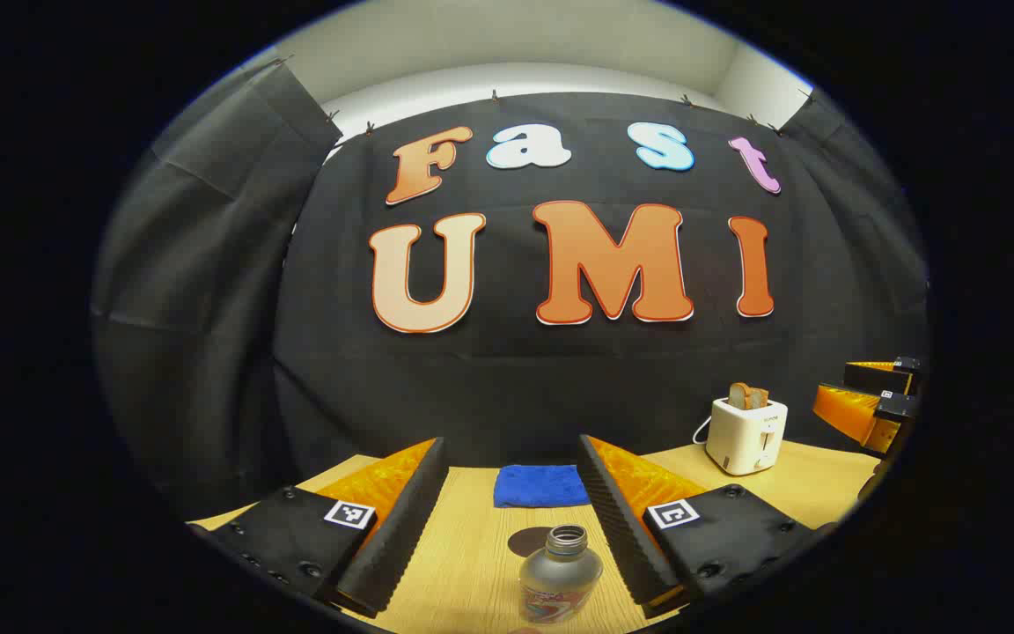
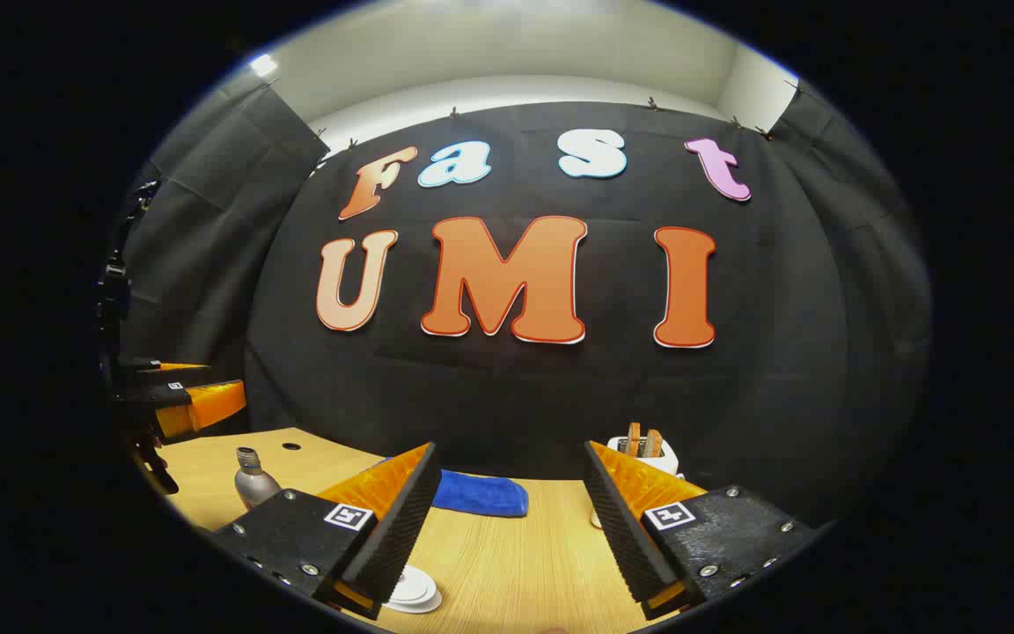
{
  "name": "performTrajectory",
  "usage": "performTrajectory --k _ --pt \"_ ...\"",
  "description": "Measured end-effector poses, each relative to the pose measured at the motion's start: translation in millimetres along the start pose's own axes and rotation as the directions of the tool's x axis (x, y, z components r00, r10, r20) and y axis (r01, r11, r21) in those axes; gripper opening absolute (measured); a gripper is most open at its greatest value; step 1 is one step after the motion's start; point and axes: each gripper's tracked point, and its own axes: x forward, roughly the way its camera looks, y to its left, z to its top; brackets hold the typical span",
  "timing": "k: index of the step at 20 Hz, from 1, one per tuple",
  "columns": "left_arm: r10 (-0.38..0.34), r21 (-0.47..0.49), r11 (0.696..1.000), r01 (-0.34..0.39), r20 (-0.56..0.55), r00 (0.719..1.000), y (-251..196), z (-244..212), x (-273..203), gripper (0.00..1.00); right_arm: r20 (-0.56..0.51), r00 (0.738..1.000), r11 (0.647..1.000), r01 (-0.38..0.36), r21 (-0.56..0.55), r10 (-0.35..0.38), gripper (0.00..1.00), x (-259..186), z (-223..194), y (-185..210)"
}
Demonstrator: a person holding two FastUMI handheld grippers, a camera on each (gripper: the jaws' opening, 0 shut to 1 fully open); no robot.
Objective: Open the teacup lid with one hand, grasp the water bottle and pour water into the teacup with the other hand; after pouring, place the water bottle on the coaster and then close the teacup lid.
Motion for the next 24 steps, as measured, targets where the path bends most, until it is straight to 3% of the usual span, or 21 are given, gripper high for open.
performTrajectory --k 2,4,5,15,24 --pt "0.001 -0.002 1.000 -0.001 -0.008 1.000 1 -2 0 1.00 -0.015 1.000 1.000 -0.015 -0.004 0.015 0.96 0 -4 5" --pt "0.005 -0.008 1.000 -0.005 -0.018 1.000 1 -4 0 0.94 -0.022 0.999 1.000 -0.030 -0.008 0.030 0.96 0 -6 9" --pt "0.004 -0.008 1.000 -0.004 -0.025 1.000 1 -6 -2 1.00 -0.021 0.999 0.999 -0.038 -0.009 0.038 0.96 -1 -6 11" --pt "-0.026 -0.014 1.000 0.026 -0.036 0.999 -10 -8 -5 0.97 -0.033 0.996 0.996 -0.083 -0.010 0.083 0.96 -3 -8 22" --pt "-0.034 0.010 0.999 0.035 -0.079 0.996 -8 -43 -11 1.00 -0.134 0.981 0.990 -0.141 0.008 0.140 0.94 -2 -60 48"
